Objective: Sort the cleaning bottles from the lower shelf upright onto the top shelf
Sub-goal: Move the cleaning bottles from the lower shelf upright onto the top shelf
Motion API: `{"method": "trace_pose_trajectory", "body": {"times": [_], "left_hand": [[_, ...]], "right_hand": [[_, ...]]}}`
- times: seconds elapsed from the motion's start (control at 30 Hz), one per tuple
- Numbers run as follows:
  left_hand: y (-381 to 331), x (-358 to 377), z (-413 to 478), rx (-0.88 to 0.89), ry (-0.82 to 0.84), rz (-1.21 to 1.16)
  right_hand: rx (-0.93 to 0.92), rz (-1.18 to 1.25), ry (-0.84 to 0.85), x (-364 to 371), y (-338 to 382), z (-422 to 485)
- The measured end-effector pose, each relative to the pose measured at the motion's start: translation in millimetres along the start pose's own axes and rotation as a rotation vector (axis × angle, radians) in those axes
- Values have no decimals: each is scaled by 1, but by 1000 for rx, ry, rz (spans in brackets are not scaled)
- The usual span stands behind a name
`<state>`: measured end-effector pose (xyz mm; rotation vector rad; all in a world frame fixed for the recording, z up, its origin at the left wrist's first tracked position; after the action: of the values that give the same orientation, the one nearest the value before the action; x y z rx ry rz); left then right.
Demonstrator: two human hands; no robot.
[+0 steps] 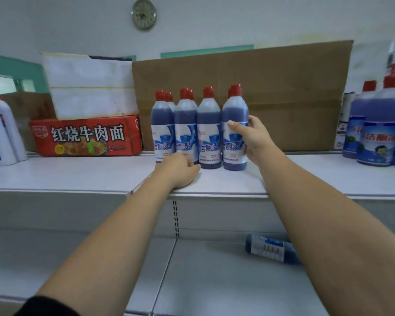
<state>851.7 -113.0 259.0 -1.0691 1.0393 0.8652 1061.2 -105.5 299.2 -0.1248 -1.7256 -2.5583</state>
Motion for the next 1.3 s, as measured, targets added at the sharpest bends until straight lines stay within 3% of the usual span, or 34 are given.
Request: {"method": "trace_pose_trajectory", "body": {"times": [0.17, 0.33, 0.8, 0.93, 1.1, 1.3], "left_hand": [[2, 2, 6, 11, -40, 14], [2, 3, 5, 2, -46, 33], [0, 4, 4, 16, -14, 27], [0, 2, -3, 22, -9, -3], [-6, 0, -20, 22, 4, -11], [-19, 3, -54, 31, 11, -8]], "right_hand": [[-31, 1, -3, 6, -6, 0], [-86, -229, -80, 2, -4, -9], [30, -550, -57, 3, -9, -21], [165, -852, -113, 6, -6, -44], [252, -1234, -35, 13, 1, -89], [223, -1363, -29, 7, 17, -136]]}}
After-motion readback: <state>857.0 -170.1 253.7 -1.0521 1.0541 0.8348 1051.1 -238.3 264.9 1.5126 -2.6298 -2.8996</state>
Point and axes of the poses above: each hand's wrist, its own z-axis towards the middle knuckle, its own x-axis out of the palm, y = z × x, the point moved 7 cm from there along z, towards the middle knuckle, and after that the axes turned 10 degrees about y, right-handed, at the moved point
